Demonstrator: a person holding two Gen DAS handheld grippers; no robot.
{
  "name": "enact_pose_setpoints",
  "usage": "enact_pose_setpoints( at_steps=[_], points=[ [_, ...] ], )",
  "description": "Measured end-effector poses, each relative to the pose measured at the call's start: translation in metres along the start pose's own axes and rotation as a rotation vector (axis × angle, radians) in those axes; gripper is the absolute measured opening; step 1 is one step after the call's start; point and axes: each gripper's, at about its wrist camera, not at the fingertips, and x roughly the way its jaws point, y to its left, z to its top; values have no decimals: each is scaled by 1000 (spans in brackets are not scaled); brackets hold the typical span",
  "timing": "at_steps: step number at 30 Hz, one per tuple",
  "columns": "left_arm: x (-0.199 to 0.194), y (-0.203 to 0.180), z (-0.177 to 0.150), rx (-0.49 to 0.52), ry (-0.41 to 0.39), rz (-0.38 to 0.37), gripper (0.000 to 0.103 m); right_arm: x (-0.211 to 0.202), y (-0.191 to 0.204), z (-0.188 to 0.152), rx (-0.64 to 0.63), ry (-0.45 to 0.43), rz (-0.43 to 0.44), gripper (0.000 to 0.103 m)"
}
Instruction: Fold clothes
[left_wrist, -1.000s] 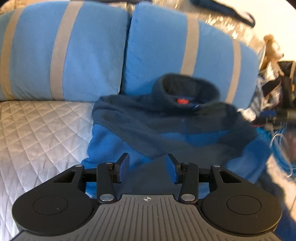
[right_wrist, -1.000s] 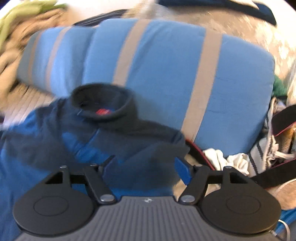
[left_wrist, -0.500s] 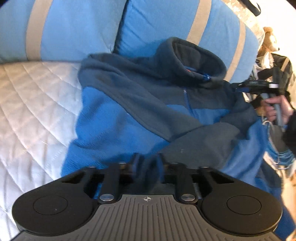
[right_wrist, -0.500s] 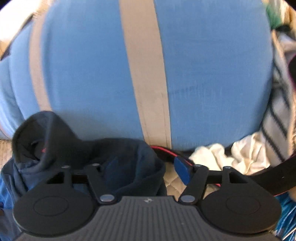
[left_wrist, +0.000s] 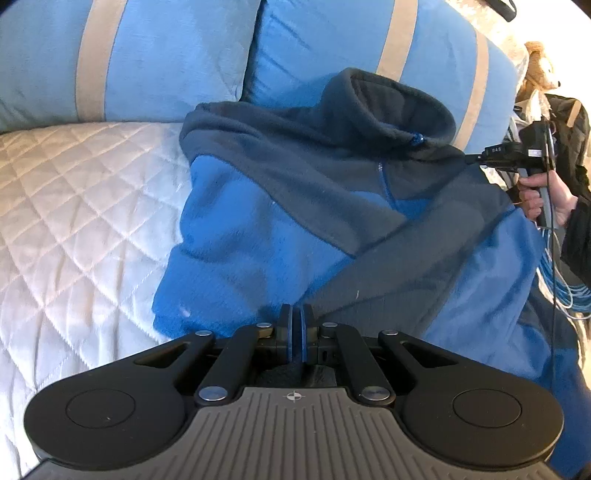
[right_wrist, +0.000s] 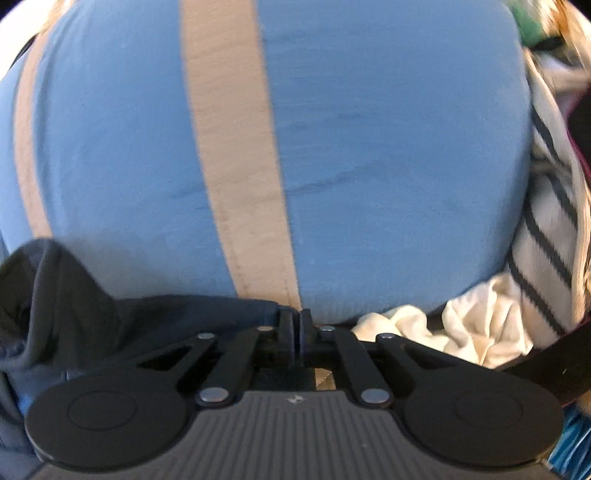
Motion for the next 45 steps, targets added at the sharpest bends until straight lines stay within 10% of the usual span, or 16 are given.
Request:
enact_pose_setpoints(
  at_steps=[10, 15, 16, 22, 26, 31, 45],
  points=[
    [-1, -1, -4, -8, -19, 6, 8, 7, 4, -11, -31, 30, -28, 13],
    [-19, 5, 6, -83, -52, -1, 25, -30, 31, -18, -255, 53, -61, 90],
    [-26, 4, 9, -93, -66, 9, 31, -44, 33, -22, -279, 40, -34, 93],
    [-57, -32, 16, 3, -107, 2, 42, -128, 46, -62, -441, -51, 99, 90],
    [-44, -61, 13, 118, -69, 11, 42, -151, 62, -90, -500, -27, 153, 24],
    [7, -63, -6, 203, 49, 68, 43, -123, 66, -143, -602, 97, 94, 29],
    [-29, -35, -5, 22, -89, 68, 43, -115, 65, -165, -571, 82, 91, 33]
  ],
)
